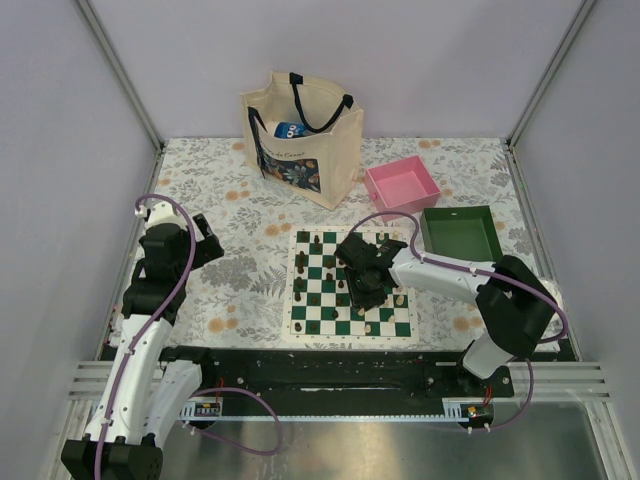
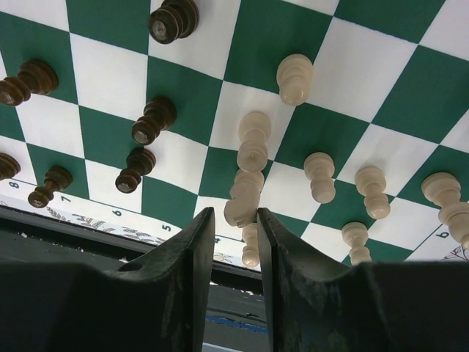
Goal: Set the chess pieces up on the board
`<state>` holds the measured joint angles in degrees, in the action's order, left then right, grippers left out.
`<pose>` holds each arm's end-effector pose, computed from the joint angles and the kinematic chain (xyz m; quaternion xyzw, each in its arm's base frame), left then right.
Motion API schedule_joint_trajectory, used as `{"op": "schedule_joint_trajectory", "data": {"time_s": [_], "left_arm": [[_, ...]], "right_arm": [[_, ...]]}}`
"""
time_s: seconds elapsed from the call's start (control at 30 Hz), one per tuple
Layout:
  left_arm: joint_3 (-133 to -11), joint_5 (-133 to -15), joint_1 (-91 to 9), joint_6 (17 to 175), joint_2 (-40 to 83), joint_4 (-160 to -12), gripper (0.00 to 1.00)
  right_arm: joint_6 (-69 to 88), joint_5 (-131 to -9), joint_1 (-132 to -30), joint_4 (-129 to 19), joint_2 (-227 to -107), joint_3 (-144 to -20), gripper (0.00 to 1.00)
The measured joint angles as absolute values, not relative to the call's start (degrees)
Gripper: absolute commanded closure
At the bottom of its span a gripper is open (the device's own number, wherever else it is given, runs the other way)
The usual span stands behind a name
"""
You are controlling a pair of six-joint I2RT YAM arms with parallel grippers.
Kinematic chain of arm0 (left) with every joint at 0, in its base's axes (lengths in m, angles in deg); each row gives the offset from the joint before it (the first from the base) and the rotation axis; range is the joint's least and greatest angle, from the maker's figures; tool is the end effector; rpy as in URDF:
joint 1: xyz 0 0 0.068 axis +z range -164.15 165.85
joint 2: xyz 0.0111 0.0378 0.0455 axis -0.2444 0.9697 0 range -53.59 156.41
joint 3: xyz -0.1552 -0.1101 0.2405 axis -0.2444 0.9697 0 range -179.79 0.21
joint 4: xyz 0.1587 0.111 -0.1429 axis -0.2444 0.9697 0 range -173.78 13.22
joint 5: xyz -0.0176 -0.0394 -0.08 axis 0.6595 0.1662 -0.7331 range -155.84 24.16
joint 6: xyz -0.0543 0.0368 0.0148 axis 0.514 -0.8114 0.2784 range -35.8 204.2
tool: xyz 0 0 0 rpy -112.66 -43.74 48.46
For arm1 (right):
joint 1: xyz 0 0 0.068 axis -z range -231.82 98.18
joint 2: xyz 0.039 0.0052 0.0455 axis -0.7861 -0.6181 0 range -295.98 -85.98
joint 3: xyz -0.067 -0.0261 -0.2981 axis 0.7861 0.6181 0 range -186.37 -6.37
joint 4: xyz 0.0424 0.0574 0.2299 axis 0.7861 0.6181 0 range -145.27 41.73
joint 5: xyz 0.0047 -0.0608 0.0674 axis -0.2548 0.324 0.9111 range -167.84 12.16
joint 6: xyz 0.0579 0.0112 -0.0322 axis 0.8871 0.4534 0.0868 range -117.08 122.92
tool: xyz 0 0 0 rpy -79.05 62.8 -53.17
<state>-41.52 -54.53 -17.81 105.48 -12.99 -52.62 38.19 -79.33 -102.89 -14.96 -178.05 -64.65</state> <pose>0.1245 0.0026 0.3090 -0.1806 0.8442 -0.0241 0.5041 0.1797 0.2202 0.2155 -0.1343 0.9812 0.0852 0.1097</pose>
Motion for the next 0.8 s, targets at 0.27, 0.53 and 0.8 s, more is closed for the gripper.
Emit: {"op": "schedule_joint_trajectory", "data": {"time_s": [0.27,0.53,0.8], "left_arm": [[-41.5,-54.5,-17.8,105.5,-13.0,-52.6,0.01],[-41.5,-54.5,-17.7,105.5,-13.0,-52.6,0.01],[-41.5,-54.6,-17.6,105.5,-13.0,-52.6,0.01]], "right_arm": [[38.2,-79.9,-102.9,-14.9,-178.7,-64.8,0.71],[38.3,-80.0,-102.9,-14.9,-178.6,-64.9,0.75],[39.6,-80.3,-102.9,-14.9,-171.2,-63.7,0.76]]}}
